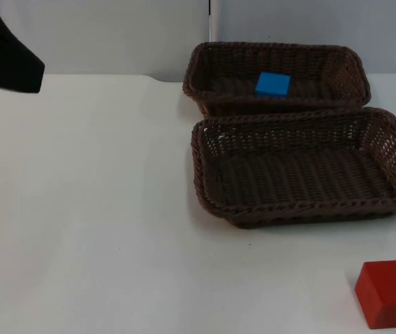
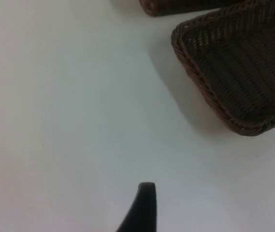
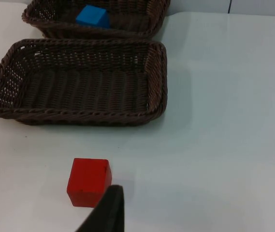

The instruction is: Pick up one cube with the left hand and place it into the upper basket. Pick up one cube with the right hand and place it into the lower basket.

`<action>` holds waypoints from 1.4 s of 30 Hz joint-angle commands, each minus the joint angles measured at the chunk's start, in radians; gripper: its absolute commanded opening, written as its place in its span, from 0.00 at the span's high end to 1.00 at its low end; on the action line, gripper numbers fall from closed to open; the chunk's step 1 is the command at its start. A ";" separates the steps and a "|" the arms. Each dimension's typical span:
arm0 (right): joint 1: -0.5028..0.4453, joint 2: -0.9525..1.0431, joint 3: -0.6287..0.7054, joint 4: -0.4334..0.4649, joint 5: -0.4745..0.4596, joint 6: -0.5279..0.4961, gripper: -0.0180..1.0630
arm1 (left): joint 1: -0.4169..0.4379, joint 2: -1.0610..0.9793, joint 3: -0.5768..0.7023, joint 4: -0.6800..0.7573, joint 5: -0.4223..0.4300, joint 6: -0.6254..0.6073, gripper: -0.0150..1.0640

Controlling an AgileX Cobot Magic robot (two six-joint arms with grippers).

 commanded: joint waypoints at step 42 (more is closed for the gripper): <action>-0.005 0.178 0.000 0.004 -0.006 0.020 0.01 | 0.002 -0.233 0.130 0.029 -0.022 -0.001 0.25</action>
